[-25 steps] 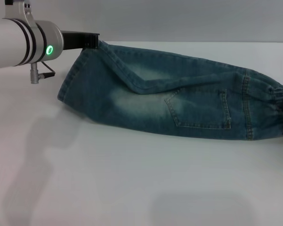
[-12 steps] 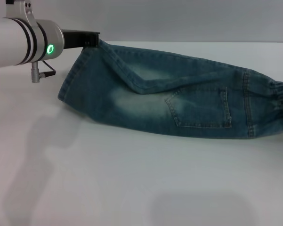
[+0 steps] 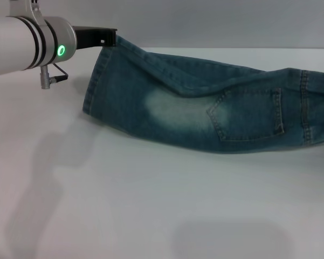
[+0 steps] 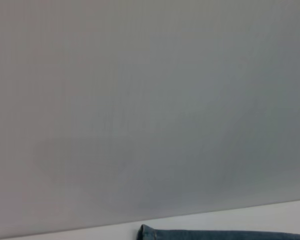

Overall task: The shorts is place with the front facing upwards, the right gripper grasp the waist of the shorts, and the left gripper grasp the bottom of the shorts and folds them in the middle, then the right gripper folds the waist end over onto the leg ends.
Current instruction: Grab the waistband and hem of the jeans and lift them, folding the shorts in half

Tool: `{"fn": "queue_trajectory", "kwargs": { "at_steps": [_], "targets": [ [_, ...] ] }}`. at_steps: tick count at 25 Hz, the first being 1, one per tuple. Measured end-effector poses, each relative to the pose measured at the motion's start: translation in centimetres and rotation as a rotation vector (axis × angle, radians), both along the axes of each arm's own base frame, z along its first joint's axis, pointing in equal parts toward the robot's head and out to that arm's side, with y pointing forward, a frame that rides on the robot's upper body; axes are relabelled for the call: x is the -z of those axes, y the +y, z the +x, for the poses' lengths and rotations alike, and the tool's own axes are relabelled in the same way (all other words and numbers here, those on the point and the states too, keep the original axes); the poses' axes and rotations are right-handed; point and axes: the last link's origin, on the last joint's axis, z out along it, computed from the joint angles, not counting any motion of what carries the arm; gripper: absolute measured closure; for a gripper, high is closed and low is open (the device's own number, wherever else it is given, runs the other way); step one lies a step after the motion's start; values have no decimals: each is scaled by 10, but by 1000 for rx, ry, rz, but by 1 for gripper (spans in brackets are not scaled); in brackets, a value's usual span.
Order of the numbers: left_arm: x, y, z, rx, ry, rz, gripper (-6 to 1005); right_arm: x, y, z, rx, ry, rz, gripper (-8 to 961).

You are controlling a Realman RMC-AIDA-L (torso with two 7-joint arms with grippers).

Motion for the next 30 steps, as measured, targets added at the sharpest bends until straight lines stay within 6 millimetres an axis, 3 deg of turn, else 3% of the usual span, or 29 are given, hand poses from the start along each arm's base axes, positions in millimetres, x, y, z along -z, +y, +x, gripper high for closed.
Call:
{"fn": "queue_trajectory", "kwargs": {
  "at_steps": [9, 17, 30],
  "targets": [
    [6, 9, 9, 32, 1, 8, 981, 0, 4, -7, -53, -21, 49, 937],
    [17, 20, 17, 62, 14, 5, 981, -1, 2, -1, -22, -39, 77, 938],
    [20, 22, 13, 53, 12, 0, 949, -4, -4, 6, -10, -30, 157, 937]
  ]
}}
